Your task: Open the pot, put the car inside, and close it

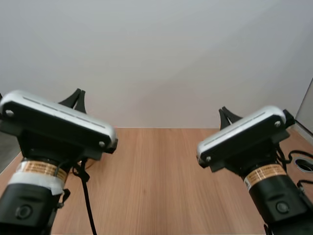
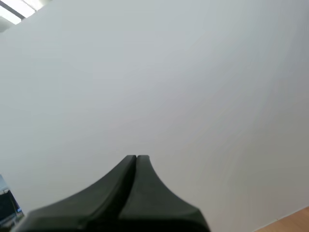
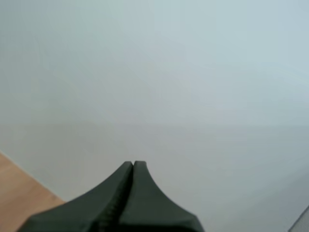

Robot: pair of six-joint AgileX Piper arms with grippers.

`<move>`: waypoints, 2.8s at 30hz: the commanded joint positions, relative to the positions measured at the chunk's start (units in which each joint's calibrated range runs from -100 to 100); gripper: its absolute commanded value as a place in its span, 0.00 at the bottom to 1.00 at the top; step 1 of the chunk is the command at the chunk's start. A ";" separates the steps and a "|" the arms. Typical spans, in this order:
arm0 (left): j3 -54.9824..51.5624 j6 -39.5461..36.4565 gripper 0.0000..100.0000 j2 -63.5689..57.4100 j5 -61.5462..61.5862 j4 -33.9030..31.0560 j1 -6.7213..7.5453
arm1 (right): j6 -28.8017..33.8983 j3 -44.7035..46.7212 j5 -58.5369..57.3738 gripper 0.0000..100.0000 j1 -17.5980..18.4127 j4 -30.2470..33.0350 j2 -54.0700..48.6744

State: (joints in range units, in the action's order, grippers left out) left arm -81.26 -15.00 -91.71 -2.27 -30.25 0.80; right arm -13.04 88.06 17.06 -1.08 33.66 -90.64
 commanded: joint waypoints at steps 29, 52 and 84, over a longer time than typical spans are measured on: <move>70.89 4.14 0.00 67.38 102.27 4.58 -0.06 | -0.27 -69.21 -100.24 0.00 0.00 -14.97 60.94; 70.72 -4.49 1.00 69.21 102.27 13.13 -1.30 | 3.60 -69.21 -110.72 1.00 0.00 -17.78 64.82; 54.18 -4.65 1.00 91.04 63.87 13.73 -7.94 | 3.71 -69.21 -111.94 1.00 0.00 -15.42 64.82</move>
State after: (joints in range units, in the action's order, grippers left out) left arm -27.12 -19.74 -1.23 61.68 -16.59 -7.16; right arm -9.38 18.84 -94.42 -1.08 18.22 -25.85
